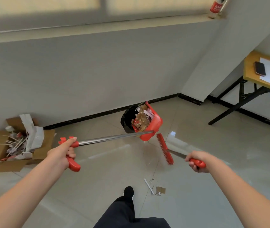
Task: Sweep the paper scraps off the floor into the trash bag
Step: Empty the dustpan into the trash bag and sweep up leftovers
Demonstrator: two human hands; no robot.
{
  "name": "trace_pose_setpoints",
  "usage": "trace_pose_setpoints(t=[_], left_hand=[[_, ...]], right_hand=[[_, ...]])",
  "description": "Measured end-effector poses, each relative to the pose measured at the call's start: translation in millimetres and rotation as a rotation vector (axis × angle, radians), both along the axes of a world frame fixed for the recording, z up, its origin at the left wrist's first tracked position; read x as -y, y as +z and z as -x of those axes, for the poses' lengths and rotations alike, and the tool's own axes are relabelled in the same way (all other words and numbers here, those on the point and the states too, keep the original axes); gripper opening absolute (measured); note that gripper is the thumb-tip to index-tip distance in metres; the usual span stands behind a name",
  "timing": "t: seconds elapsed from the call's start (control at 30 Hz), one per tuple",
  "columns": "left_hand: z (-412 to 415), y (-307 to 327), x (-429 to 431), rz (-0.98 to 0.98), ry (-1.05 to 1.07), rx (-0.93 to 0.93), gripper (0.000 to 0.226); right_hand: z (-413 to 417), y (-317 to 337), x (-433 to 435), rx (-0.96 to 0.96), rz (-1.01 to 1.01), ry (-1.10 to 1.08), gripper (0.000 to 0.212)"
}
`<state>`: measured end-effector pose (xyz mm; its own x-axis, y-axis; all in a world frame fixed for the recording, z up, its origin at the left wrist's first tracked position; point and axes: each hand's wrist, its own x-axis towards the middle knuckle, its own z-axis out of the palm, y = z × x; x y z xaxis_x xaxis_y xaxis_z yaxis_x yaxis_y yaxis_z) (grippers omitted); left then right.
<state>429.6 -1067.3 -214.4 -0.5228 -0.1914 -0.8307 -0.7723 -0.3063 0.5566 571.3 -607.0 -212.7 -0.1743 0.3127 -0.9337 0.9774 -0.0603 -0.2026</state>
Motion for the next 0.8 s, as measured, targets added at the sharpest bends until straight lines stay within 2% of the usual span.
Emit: trace_pose_setpoints(t=[0.13, 0.47, 0.8], left_hand=[[-10, -2, -5, -0.131, 0.111, 0.093, 0.033], [-21, -24, -9, -0.193, 0.187, 0.139, 0.031], [-54, -57, -10, -0.391, 0.390, 0.264, 0.027]], right_hand=[[24, 14, -6, -0.061, 0.002, -0.088, 0.013], [56, 28, -14, -0.108, -0.133, 0.039, 0.007], [61, 27, -14, -0.081, -0.092, 0.031, 0.013]])
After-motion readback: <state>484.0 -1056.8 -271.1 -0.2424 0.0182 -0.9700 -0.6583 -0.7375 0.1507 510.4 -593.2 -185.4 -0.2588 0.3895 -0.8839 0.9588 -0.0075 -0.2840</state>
